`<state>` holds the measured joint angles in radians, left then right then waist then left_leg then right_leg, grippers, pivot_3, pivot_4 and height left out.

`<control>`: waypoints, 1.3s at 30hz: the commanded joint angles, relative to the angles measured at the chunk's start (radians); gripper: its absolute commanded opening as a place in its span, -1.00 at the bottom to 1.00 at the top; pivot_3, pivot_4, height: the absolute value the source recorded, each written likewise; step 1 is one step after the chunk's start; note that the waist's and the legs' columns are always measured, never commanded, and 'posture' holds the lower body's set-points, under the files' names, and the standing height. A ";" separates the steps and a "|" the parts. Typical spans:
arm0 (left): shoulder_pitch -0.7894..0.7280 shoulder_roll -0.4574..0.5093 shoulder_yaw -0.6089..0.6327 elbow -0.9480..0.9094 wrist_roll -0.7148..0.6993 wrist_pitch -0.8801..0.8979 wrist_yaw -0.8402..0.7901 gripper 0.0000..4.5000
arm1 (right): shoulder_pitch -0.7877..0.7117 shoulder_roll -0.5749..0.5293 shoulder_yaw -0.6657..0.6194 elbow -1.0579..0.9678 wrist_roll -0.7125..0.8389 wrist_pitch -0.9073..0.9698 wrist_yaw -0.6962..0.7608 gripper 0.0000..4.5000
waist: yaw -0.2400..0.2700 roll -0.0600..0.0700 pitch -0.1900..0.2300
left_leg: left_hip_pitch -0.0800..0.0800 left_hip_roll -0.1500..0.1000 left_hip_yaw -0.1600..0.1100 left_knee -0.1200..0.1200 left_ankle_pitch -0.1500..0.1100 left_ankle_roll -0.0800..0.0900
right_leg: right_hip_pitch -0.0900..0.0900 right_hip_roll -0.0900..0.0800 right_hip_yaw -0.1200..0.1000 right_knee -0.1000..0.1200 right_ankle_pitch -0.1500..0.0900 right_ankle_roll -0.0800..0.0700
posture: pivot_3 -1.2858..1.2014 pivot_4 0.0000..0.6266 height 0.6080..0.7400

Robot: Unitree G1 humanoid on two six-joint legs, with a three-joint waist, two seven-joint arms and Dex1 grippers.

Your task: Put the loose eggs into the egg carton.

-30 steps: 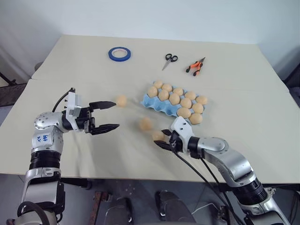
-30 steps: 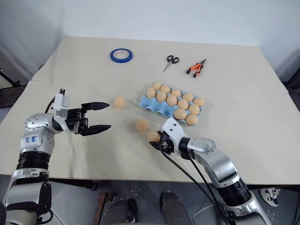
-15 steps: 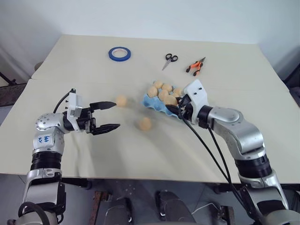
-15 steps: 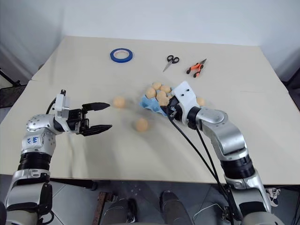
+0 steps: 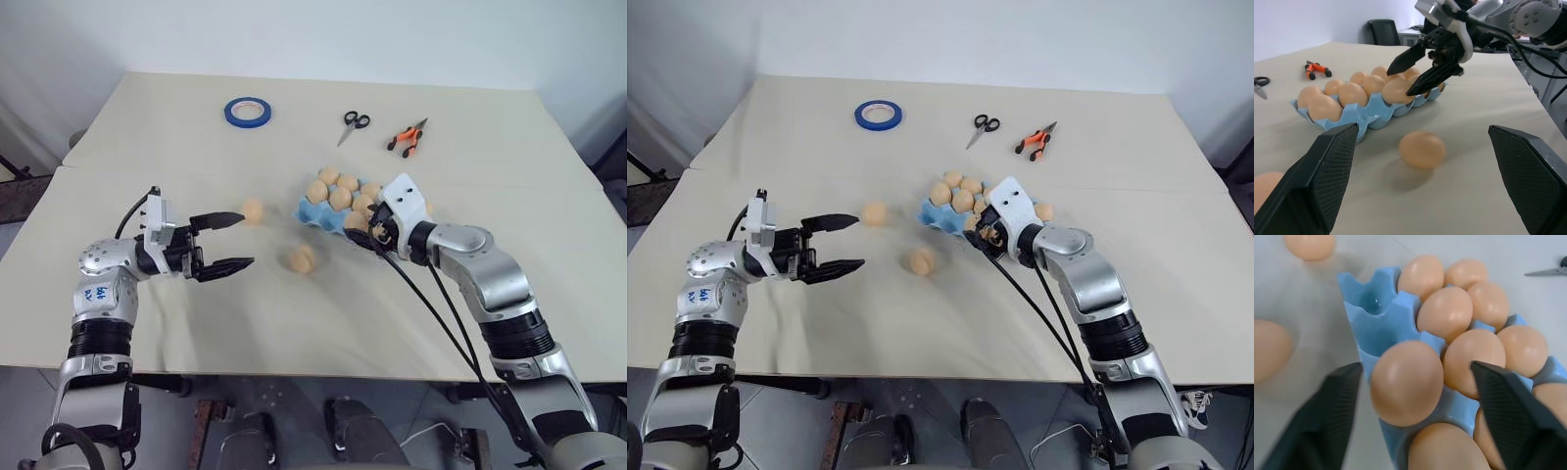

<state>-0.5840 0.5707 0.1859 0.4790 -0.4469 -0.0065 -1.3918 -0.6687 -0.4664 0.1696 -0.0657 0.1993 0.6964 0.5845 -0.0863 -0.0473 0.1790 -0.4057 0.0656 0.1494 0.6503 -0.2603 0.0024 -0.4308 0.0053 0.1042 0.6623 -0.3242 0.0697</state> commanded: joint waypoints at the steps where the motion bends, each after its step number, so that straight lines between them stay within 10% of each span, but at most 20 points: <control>1: 0.005 0.013 0.020 -0.046 -0.024 0.004 0.015 1.00 | 0.009 -0.049 -0.054 -0.101 0.024 0.015 0.034 0.98 | 0.001 0.000 0.000 | 0.000 0.000 0.000 0.000 0.000 0.000 | 0.000 0.000 0.000 0.000 0.000 0.000 | 0.03 -0.52 1.00; 19: 0.186 0.003 0.104 -0.279 -0.037 0.048 0.283 1.00 | 0.657 -0.273 -0.619 -0.337 0.483 -0.232 0.580 0.98 | 0.000 0.000 0.000 | 0.004 0.000 -0.002 0.000 -0.003 0.005 | 0.006 0.000 -0.001 -0.002 0.000 0.002 | 0.03 -0.52 1.00; 30: 0.405 0.037 0.151 -0.528 -0.072 0.112 0.376 1.00 | 0.768 -0.328 -0.681 -0.321 0.496 -0.282 0.621 0.98 | 0.004 0.000 0.000 | 0.020 -0.001 -0.003 -0.005 -0.006 0.001 | 0.022 -0.003 -0.002 -0.008 0.000 0.000 | 0.03 -0.52 1.00; 39: 0.270 -0.081 -0.098 -0.550 0.091 0.207 0.579 1.00 | 0.728 -0.312 -0.630 -0.325 0.479 -0.290 0.568 0.98 | 0.025 0.000 0.000 | 0.018 -0.003 -0.004 -0.006 -0.007 0.003 | 0.023 -0.006 -0.003 -0.013 0.001 0.001 | 0.03 -0.52 1.00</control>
<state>-0.2783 0.5043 0.1185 -0.0643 -0.3822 0.1939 -0.8528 0.0729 -0.7775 -0.4663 -0.3821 0.6693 0.4286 1.1646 -0.0613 -0.0471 0.1792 -0.3878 0.0624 0.1458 0.6447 -0.2676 0.0052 -0.4079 -0.0006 0.1017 0.6488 -0.3232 0.0708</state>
